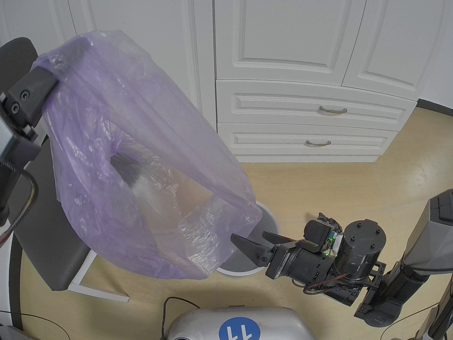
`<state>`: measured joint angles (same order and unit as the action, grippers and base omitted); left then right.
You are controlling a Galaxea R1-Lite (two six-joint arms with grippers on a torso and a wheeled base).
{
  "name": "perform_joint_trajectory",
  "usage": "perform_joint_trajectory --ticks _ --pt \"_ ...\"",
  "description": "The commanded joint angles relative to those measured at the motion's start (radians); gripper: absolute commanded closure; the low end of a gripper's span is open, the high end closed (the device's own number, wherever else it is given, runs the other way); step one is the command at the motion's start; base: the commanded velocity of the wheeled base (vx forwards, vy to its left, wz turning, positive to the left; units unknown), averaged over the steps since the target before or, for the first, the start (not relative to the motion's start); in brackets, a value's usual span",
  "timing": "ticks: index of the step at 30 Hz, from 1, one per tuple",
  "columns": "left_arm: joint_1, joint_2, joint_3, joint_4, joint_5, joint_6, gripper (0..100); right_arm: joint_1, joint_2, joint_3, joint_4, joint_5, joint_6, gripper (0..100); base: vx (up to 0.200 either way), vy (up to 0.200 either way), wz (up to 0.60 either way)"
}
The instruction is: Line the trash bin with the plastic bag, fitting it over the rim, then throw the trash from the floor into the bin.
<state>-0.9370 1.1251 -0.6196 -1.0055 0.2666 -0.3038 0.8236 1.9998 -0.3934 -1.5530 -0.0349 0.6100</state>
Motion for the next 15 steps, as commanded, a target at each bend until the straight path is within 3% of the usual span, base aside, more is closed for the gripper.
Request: perform_joint_trajectory --ticks 1,8,15 --pt "0.0 -0.001 0.001 -0.001 0.0 0.0 100 0.008 0.008 -0.013 -0.018 -0.005 0.005 0 0.0 0.0 0.0" --pt "-0.002 -0.004 0.001 -0.001 0.0 0.002 100 -0.003 0.014 -0.099 -0.018 -0.089 0.099 0 0.0 0.0 0.0" --pt "-0.006 -0.004 0.003 -0.001 0.0 0.002 100 -0.008 0.03 -0.12 -0.018 -0.095 0.106 0 0.0 0.0 0.0"
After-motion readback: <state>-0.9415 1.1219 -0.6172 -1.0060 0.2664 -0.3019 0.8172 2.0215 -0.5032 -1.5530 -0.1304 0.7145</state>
